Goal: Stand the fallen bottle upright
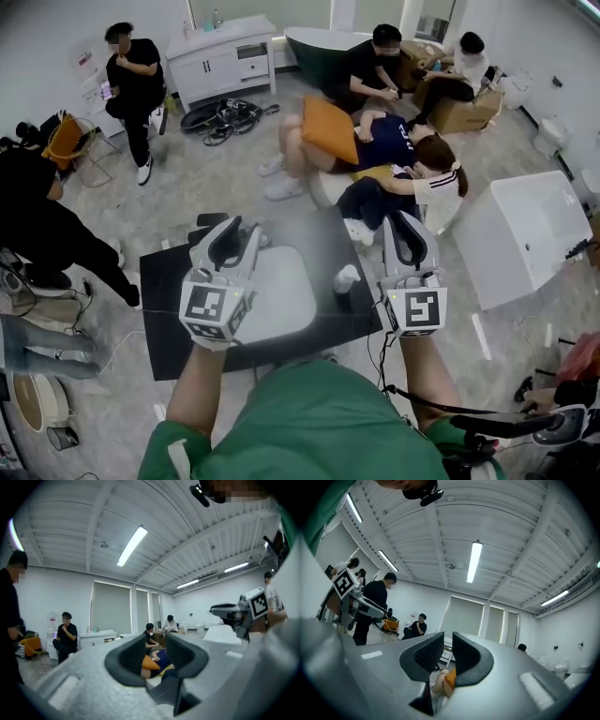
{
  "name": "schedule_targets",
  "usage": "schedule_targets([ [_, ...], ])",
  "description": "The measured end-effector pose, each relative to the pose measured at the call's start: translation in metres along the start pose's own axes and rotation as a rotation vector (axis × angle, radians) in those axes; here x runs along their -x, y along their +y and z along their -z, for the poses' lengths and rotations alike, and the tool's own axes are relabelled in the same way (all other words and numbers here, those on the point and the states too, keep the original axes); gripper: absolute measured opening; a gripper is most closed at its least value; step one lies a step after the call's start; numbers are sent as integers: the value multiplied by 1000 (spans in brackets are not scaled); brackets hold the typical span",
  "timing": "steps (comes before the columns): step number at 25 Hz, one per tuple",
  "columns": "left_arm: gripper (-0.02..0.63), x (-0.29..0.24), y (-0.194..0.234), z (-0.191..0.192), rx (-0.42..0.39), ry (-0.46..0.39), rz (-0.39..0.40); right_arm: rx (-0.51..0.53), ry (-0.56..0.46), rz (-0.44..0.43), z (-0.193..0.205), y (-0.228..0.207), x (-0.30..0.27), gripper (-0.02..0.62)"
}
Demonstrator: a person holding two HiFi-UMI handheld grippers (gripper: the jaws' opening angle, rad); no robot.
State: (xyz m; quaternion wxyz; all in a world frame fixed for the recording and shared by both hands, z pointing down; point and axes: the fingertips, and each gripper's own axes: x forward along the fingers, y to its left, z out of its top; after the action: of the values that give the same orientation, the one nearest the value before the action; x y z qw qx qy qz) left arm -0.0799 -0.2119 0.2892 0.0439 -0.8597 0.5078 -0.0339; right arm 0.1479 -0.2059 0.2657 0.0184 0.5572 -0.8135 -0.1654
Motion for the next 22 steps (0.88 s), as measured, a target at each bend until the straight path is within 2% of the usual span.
schedule_targets([
  [5,127,-1,-10,-5,-20,-23,4,44,-1,-1,0,-2,7,55],
  [22,127,-10,-2,6,-17,3,13,22,29,-12,11,4,-1,55],
])
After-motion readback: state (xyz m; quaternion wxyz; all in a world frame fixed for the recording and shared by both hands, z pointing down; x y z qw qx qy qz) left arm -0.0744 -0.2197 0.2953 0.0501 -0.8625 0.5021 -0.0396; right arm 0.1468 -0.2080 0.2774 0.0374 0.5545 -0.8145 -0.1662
